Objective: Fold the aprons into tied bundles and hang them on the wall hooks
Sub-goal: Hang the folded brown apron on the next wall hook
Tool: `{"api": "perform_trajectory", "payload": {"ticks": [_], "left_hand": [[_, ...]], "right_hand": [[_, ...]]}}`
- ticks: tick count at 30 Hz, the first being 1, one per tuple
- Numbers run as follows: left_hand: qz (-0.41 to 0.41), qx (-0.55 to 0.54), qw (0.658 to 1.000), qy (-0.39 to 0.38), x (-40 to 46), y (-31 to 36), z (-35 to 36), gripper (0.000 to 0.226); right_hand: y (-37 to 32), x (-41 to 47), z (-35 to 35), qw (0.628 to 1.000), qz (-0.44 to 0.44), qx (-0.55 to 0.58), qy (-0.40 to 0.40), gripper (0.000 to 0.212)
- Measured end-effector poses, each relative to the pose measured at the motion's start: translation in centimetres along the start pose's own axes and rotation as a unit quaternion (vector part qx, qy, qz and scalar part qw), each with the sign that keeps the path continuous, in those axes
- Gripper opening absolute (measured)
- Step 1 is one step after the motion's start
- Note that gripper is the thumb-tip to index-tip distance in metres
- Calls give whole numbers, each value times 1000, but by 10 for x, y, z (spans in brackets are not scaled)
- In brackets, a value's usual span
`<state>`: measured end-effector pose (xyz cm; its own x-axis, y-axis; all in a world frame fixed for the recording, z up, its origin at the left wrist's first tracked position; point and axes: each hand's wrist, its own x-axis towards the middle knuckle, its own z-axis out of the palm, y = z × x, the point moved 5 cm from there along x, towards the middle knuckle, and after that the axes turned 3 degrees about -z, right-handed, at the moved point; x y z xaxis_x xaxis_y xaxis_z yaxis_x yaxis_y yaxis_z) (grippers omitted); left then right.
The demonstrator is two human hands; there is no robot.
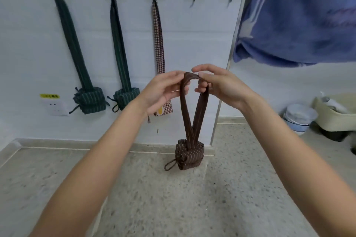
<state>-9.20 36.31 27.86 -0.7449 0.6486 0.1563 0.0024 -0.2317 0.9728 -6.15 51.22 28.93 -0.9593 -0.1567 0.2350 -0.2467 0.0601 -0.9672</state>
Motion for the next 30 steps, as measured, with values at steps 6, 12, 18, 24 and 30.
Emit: {"api": "perform_trajectory", "payload": {"ticks": [6, 12, 18, 24, 30], "left_hand": [[54, 120, 991, 9, 40, 24, 10, 12], [87, 115, 989, 19, 78, 51, 7, 11], [140, 135, 978, 73, 107, 84, 5, 11], [201, 135, 960, 144, 121, 107, -14, 14], [266, 224, 896, 276, 149, 131, -34, 5]], "right_hand": [[-14, 24, -28, 997, -57, -36, 41, 33], [-56, 46, -54, 954, -183, -177, 160, 17], [-90, 75, -70, 913, -226, -262, 217, 10], [-112, 105, -70, 879, -293, -287, 242, 10], [-122, 134, -69, 825, -308, -330, 339, 7]]}}
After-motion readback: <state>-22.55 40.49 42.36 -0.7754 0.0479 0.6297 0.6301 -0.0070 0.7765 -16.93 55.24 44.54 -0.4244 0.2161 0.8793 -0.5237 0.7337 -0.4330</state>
